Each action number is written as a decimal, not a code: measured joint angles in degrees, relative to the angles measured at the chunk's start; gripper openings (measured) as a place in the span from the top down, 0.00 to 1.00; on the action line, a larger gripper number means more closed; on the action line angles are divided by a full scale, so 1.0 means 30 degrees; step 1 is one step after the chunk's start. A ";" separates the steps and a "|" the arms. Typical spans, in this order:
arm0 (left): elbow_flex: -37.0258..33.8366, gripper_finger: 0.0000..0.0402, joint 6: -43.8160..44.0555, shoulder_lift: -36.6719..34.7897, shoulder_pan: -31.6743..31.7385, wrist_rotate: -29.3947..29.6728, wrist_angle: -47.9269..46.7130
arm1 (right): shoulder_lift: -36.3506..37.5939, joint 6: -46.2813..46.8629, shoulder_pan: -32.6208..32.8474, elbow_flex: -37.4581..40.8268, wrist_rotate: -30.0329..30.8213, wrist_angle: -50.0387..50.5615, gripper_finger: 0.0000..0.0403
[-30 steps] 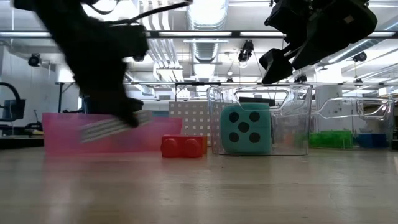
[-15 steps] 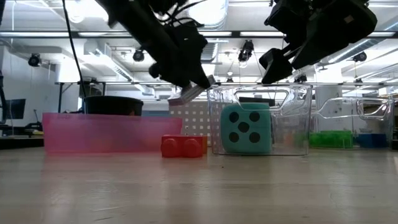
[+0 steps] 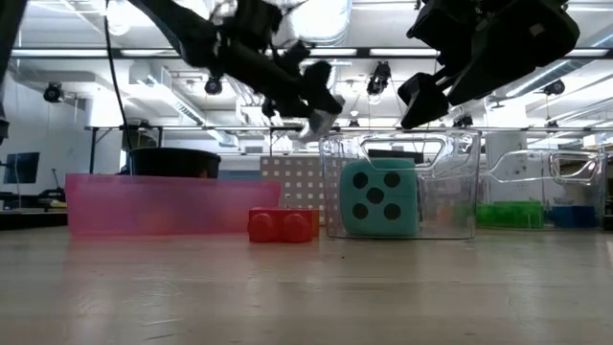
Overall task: Pick & Place Toys
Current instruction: Put the blue playing card box into the white bin
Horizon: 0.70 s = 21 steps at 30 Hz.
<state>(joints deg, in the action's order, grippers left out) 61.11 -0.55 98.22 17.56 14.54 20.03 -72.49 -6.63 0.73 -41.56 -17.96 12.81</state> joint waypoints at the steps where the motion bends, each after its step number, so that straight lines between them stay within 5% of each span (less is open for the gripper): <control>1: 0.0138 0.24 0.0112 0.0458 0.0464 -0.0644 0.0454 | 0.0000 -0.0006 0.0000 0.0000 0.0000 -0.0051 0.17; 5: 0.2058 0.20 -0.0496 0.2455 0.1635 -0.1333 0.0034 | 0.0000 -0.0385 -0.0007 0.0007 0.0007 -0.0120 0.17; 15: 0.9292 0.23 -0.1758 0.6245 0.2867 -0.1369 -0.9596 | -0.0007 -0.0504 0.0000 0.0243 0.0022 -0.0126 0.17; 21: 1.0844 0.20 -0.1678 0.7336 0.3465 -0.1716 -1.3505 | -0.0007 -0.0503 0.0007 0.0328 0.0022 -0.0098 0.17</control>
<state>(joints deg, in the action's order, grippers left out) 93.65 -5.58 120.23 27.95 9.40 -20.48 -72.51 -8.14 0.75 -40.58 -17.89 12.51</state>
